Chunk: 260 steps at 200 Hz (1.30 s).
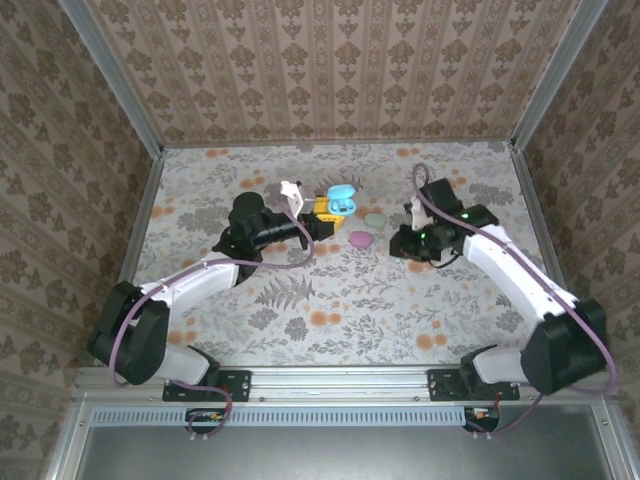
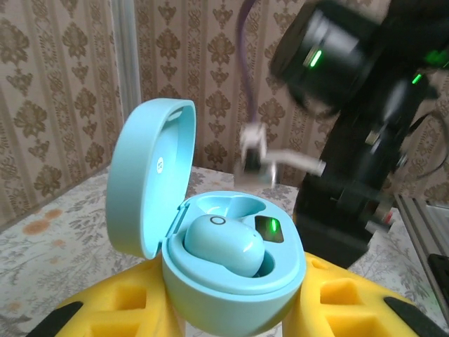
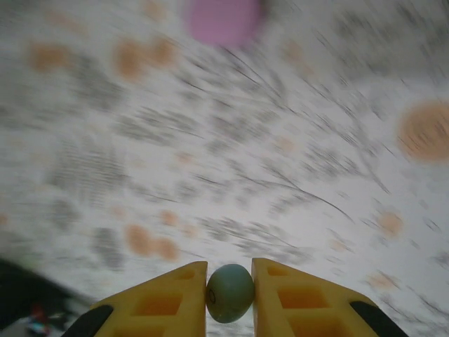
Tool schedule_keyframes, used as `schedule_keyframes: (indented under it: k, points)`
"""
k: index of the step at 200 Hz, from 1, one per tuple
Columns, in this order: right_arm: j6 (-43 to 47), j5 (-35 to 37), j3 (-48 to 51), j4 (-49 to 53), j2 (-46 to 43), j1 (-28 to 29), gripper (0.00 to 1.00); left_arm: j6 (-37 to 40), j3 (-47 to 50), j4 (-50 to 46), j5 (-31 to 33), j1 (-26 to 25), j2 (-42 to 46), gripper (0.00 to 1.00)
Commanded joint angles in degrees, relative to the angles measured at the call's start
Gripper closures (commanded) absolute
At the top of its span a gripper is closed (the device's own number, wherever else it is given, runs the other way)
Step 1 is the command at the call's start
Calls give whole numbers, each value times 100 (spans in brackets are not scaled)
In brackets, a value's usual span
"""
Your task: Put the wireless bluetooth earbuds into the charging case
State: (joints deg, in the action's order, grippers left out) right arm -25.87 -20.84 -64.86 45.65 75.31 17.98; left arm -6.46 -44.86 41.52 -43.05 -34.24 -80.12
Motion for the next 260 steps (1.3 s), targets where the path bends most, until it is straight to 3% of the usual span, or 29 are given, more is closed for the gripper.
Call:
schedule_keyframes:
  k: [1,45,82,160,260]
  points:
    - [-133,-1028,-535,-351,-274,-25,77,-343,63,573,-33,124,176,71]
    - [-562,-1965,-1191,-1233,-352,39,77,-664,196,937,-18,285,335,71]
    - [-569,-2332,-1940,-1469,148,320,77,-691,327,878,-53,369,589,71]
    - [-263,-2408,-2993,-1308,1139,758,78,-996,314,810,-850,582,700,71]
    - [9,-2360,-3020,-1036,1153,917,78,-1008,276,892,-732,620,648,71]
